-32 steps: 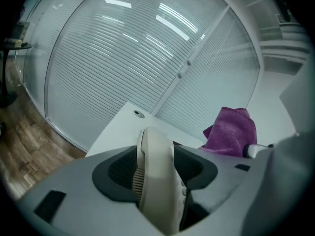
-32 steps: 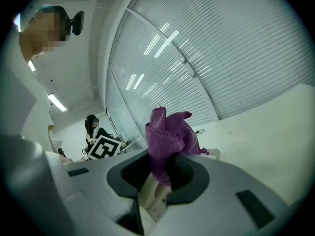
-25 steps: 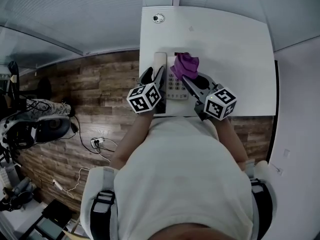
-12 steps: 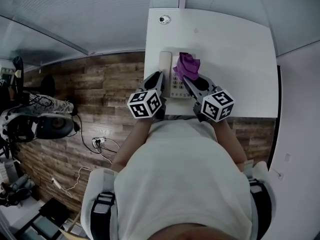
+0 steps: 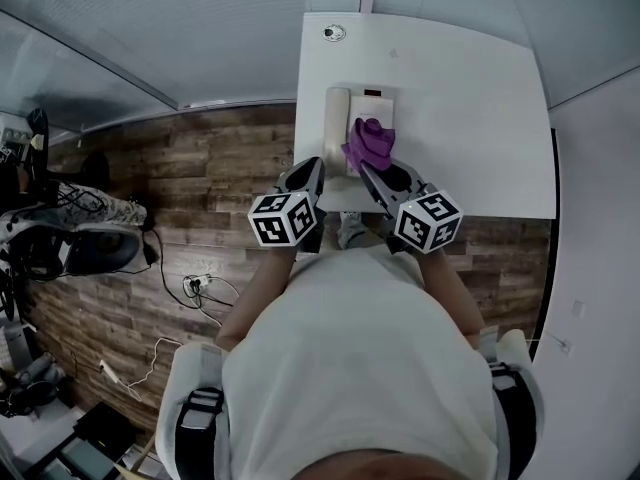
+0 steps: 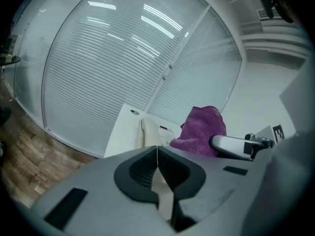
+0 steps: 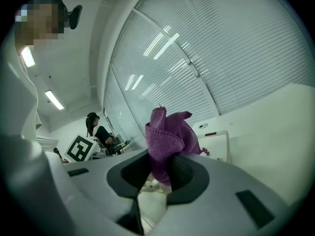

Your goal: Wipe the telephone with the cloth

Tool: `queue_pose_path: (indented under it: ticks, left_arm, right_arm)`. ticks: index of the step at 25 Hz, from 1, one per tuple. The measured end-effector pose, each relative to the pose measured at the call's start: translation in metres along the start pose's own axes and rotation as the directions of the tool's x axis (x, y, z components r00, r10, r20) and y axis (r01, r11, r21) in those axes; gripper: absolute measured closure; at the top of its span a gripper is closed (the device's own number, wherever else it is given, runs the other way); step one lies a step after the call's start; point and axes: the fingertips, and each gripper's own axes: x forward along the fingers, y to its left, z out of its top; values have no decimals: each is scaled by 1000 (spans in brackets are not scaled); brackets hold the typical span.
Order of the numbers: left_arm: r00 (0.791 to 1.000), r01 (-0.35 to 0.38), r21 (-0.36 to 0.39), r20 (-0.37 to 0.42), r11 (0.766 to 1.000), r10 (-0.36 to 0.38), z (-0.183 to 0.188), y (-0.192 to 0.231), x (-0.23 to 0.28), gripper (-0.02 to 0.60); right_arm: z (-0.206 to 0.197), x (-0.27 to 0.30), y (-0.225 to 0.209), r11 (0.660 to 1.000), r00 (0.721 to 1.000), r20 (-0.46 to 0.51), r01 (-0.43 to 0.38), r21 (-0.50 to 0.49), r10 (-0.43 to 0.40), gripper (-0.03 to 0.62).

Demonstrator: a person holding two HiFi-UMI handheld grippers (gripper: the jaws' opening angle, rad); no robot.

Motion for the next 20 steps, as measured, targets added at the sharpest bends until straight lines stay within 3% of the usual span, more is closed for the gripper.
queue_pose_path:
  ticks: [20]
  left_arm:
    - [984,152,33,-101,988,-148,-92,-59,-108,558]
  right_arm:
    - [-77,-87,94,997,997,21,74,-9,-73,497]
